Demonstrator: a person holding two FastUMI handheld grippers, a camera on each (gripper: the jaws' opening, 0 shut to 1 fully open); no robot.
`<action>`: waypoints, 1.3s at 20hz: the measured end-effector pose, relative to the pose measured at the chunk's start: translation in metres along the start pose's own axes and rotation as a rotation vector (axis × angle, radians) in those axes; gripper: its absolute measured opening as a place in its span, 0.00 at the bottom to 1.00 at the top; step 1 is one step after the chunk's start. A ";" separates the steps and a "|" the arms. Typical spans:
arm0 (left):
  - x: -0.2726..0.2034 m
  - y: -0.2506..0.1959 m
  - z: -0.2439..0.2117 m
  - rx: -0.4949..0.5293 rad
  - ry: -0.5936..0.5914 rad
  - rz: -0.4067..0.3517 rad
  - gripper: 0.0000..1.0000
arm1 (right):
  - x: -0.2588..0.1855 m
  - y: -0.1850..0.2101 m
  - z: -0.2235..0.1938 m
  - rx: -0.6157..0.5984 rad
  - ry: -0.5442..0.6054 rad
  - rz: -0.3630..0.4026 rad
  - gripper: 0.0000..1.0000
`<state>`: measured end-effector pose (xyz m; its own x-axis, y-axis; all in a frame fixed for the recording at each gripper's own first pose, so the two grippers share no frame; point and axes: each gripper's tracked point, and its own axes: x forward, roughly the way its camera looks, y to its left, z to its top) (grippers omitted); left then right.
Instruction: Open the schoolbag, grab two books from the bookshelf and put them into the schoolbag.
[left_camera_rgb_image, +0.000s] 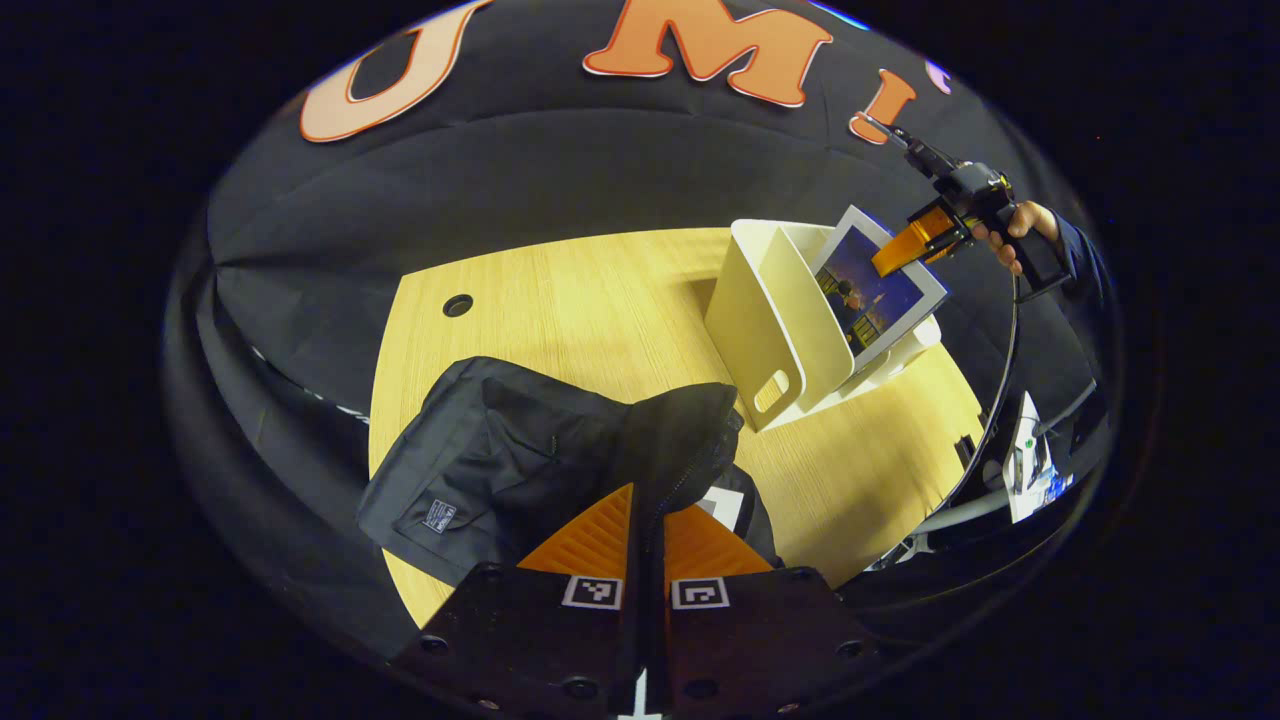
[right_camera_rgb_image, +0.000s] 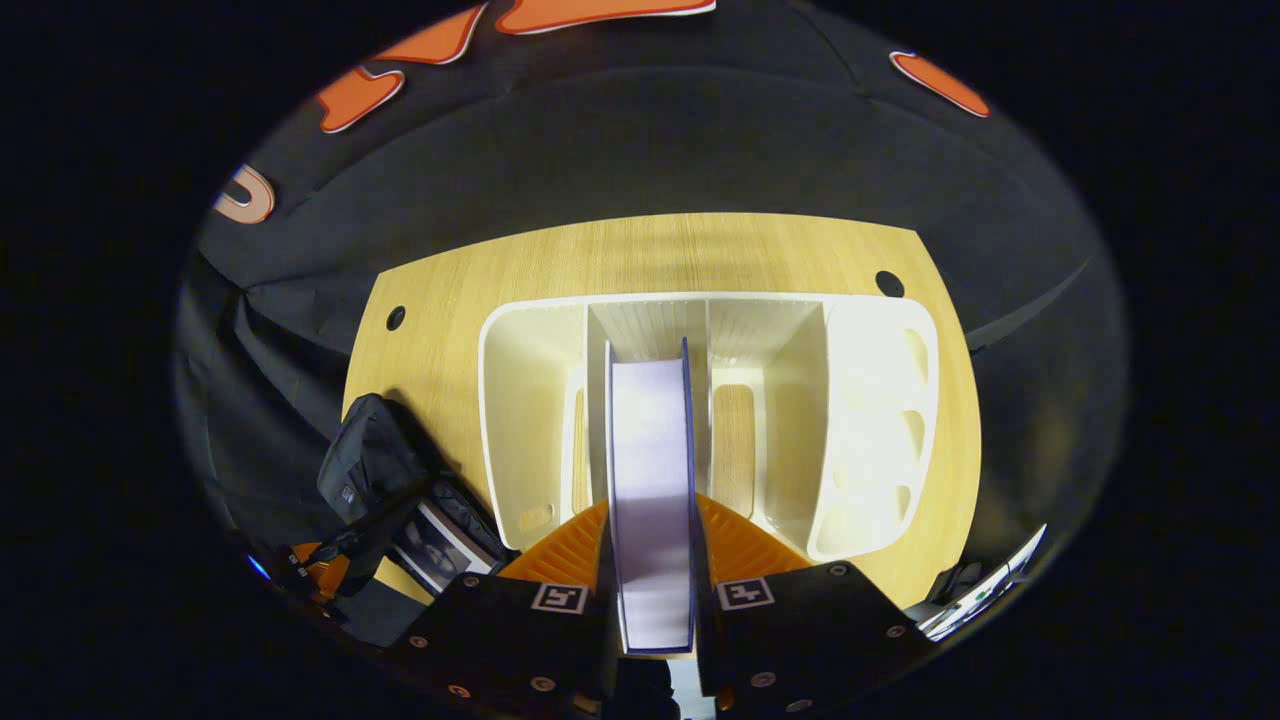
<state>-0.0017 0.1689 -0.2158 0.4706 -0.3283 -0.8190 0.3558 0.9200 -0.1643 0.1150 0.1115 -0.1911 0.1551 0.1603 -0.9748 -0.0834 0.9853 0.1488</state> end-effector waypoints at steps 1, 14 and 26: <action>-0.001 0.002 0.000 0.013 -0.002 -0.008 0.04 | -0.004 0.001 -0.003 0.007 -0.004 -0.003 0.32; -0.001 0.004 -0.006 0.171 -0.006 -0.153 0.04 | -0.067 0.021 -0.094 0.148 -0.045 -0.053 0.32; -0.004 0.016 -0.004 0.315 -0.003 -0.265 0.04 | -0.105 0.077 -0.190 0.345 -0.109 0.022 0.32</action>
<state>-0.0013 0.1862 -0.2176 0.3314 -0.5464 -0.7692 0.6947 0.6929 -0.1929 -0.0947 0.1591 -0.1094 0.2627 0.1686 -0.9500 0.2462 0.9403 0.2349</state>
